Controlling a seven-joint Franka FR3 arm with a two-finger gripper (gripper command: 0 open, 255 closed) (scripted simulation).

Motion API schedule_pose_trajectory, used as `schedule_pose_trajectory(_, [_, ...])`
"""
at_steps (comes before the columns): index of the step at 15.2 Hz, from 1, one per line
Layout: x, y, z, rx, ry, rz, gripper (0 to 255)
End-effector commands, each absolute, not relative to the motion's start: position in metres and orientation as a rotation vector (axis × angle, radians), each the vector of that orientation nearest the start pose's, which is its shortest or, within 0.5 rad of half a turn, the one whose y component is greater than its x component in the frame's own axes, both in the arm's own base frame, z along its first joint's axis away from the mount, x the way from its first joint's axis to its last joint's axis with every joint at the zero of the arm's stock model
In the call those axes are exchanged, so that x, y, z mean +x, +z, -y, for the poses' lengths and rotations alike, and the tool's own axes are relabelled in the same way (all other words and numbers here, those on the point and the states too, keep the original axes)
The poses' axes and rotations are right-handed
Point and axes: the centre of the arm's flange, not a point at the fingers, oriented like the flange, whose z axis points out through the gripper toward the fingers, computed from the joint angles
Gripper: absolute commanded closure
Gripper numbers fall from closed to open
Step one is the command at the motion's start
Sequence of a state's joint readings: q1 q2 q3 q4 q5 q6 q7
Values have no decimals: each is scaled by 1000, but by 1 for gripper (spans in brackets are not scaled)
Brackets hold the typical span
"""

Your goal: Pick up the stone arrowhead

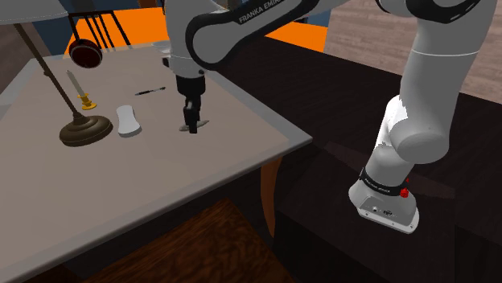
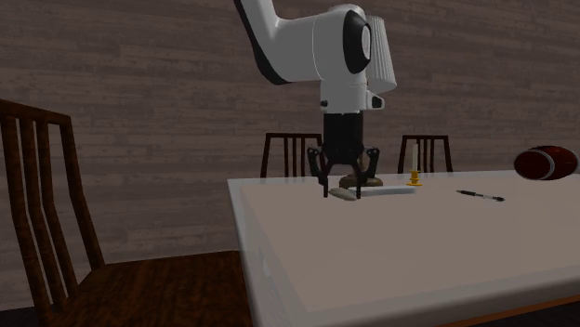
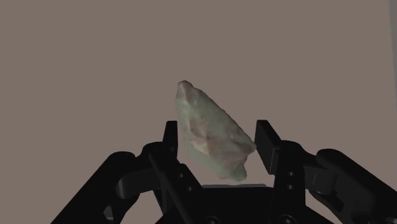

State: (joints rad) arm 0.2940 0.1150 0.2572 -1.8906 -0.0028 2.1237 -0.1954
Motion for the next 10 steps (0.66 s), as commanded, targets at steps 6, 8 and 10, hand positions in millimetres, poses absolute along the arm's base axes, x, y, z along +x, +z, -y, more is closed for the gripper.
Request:
schedule_pose_trajectory(6, [513,494,-311,-2877,-177,1124,255])
schedule_pose_trajectory(8, [513,505,-311,-2877,-177,1124,255])
schedule_pose_trajectory(10, [513,505,-311,-2877,-177,1124,255])
